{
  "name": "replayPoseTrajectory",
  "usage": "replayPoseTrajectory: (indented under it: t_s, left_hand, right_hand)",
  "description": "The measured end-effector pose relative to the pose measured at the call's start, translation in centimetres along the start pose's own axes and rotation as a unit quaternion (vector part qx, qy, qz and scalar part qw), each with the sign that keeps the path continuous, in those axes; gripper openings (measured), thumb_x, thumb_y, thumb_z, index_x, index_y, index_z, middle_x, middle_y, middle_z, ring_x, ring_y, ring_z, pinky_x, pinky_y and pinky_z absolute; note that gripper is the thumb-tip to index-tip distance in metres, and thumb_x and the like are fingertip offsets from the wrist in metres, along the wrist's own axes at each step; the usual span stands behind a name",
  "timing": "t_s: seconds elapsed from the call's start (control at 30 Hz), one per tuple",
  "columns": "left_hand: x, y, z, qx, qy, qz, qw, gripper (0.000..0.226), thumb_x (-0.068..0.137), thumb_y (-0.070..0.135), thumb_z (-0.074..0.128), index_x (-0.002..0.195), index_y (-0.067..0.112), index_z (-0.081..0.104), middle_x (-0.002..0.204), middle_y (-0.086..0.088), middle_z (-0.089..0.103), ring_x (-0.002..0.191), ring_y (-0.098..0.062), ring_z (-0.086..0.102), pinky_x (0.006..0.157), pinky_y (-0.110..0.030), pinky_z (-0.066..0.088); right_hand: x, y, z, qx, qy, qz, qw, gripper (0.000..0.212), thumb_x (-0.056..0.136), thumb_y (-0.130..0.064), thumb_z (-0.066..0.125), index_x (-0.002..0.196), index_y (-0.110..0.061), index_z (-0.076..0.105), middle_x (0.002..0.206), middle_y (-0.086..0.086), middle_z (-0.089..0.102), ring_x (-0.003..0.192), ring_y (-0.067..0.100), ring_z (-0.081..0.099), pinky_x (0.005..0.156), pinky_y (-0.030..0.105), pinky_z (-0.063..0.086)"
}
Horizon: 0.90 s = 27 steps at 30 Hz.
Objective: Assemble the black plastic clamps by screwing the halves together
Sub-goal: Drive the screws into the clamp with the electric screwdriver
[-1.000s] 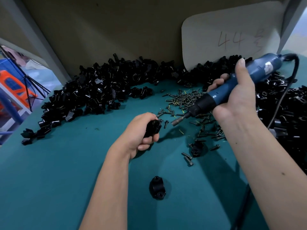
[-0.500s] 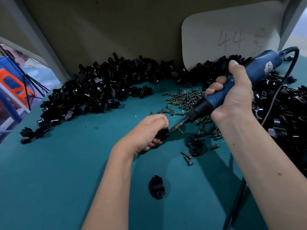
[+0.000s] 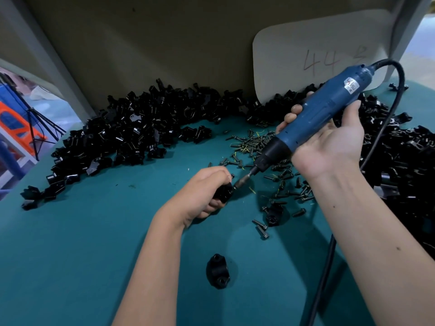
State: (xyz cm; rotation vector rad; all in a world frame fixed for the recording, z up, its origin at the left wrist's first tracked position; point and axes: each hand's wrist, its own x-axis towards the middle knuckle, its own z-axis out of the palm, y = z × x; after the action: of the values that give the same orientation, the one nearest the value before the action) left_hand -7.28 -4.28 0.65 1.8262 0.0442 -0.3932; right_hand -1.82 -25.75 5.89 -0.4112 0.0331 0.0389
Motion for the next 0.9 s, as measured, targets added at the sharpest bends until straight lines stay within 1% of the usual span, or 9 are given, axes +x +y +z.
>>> replayPoseTrajectory:
  t_s: [0.17, 0.27, 0.33, 0.4, 0.47, 0.57, 0.7, 0.8, 0.9]
  left_hand:
    - [0.0, 0.1, -0.1, -0.016, 0.019, -0.010, 1.000, 0.009, 0.074, 0.037, 0.047, 0.080, 0.031, 0.051, 0.054, 0.004, 0.038, 0.046, -0.013, 0.020, 0.043, -0.014, 0.016]
    - [0.0, 0.2, 0.1, -0.006, 0.016, -0.011, 1.000, 0.009, 0.074, 0.038, 0.047, 0.079, 0.032, 0.051, 0.053, 0.005, 0.038, 0.045, -0.013, 0.020, 0.044, -0.014, 0.015]
    - [0.0, 0.2, 0.2, -0.002, 0.015, -0.013, 1.000, 0.009, 0.074, 0.039, 0.047, 0.078, 0.032, 0.051, 0.052, 0.006, 0.038, 0.045, -0.012, 0.020, 0.044, -0.015, 0.015]
    - [0.0, 0.2, 0.2, 0.004, 0.011, -0.013, 1.000, 0.009, 0.074, 0.040, 0.047, 0.078, 0.032, 0.051, 0.053, 0.006, 0.038, 0.045, -0.012, 0.022, 0.043, -0.016, 0.015]
    - [-0.1, 0.2, 0.1, 0.007, 0.007, -0.010, 1.000, 0.010, 0.074, 0.040, 0.047, 0.077, 0.031, 0.051, 0.053, 0.007, 0.040, 0.045, -0.012, 0.023, 0.043, -0.016, 0.016]
    - [0.0, 0.2, 0.1, 0.018, 0.005, -0.001, 1.000, 0.013, 0.070, 0.042, 0.048, 0.077, 0.031, 0.050, 0.052, 0.007, 0.042, 0.044, -0.011, 0.025, 0.043, -0.016, 0.018]
    - [0.0, 0.1, 0.4, 0.030, 0.007, 0.007, 1.000, 0.013, 0.073, 0.040, 0.047, 0.081, 0.030, 0.050, 0.051, 0.009, 0.043, 0.041, -0.008, 0.027, 0.042, -0.015, 0.018]
    - [0.0, 0.2, 0.4, 0.022, 0.000, 0.005, 1.000, 0.014, 0.073, 0.039, 0.047, 0.083, 0.030, 0.050, 0.052, 0.008, 0.042, 0.040, -0.008, 0.027, 0.041, -0.014, 0.017]
    - [-0.2, 0.4, 0.4, 0.008, -0.016, -0.003, 1.000, 0.011, 0.072, 0.036, 0.048, 0.080, 0.031, 0.051, 0.055, 0.003, 0.040, 0.044, -0.011, 0.022, 0.042, -0.012, 0.016]
  right_hand:
    - [0.0, 0.0, -0.4, 0.042, 0.012, 0.008, 0.999, 0.051, 0.102, -0.058, 0.051, 0.123, -0.012, 0.061, 0.110, 0.012, 0.060, 0.092, 0.029, 0.059, 0.091, 0.040, 0.051]
    - [0.2, 0.1, -0.4, 0.025, 0.017, 0.009, 1.000, 0.056, 0.102, -0.059, 0.052, 0.131, -0.013, 0.061, 0.114, 0.012, 0.058, 0.094, 0.028, 0.058, 0.096, 0.041, 0.051]
    - [0.1, 0.2, -0.3, 0.001, 0.024, 0.003, 1.000, 0.063, 0.101, -0.063, 0.049, 0.133, -0.010, 0.061, 0.108, 0.013, 0.059, 0.089, 0.027, 0.059, 0.092, 0.042, 0.051]
    - [0.0, 0.4, 0.1, -0.023, 0.030, -0.010, 0.999, 0.066, 0.097, -0.069, 0.050, 0.119, -0.008, 0.060, 0.092, 0.011, 0.060, 0.076, 0.025, 0.058, 0.082, 0.039, 0.051]
    - [-0.1, 0.5, 0.7, -0.045, 0.053, -0.026, 0.997, 0.064, 0.088, -0.072, 0.063, 0.105, -0.011, 0.056, 0.077, 0.004, 0.057, 0.062, 0.018, 0.054, 0.069, 0.031, 0.050]
    - [-0.1, 0.7, 1.2, -0.086, 0.088, -0.037, 0.992, 0.046, 0.086, -0.054, 0.079, 0.091, -0.019, 0.050, 0.065, -0.005, 0.052, 0.050, 0.010, 0.045, 0.052, 0.024, 0.043]
    - [0.0, 0.6, 1.3, -0.105, 0.125, -0.046, 0.985, 0.031, 0.092, -0.025, 0.074, 0.080, -0.018, 0.046, 0.060, -0.006, 0.048, 0.045, 0.009, 0.041, 0.048, 0.022, 0.039]
    - [0.1, 0.7, 1.4, -0.098, 0.125, -0.046, 0.986, 0.027, 0.091, -0.017, 0.064, 0.075, -0.018, 0.043, 0.060, -0.005, 0.044, 0.045, 0.010, 0.038, 0.048, 0.022, 0.037]
    - [0.0, 0.7, 1.5, -0.106, 0.105, -0.040, 0.988, 0.026, 0.091, -0.015, 0.059, 0.073, -0.019, 0.041, 0.061, -0.005, 0.042, 0.046, 0.010, 0.037, 0.049, 0.023, 0.036]
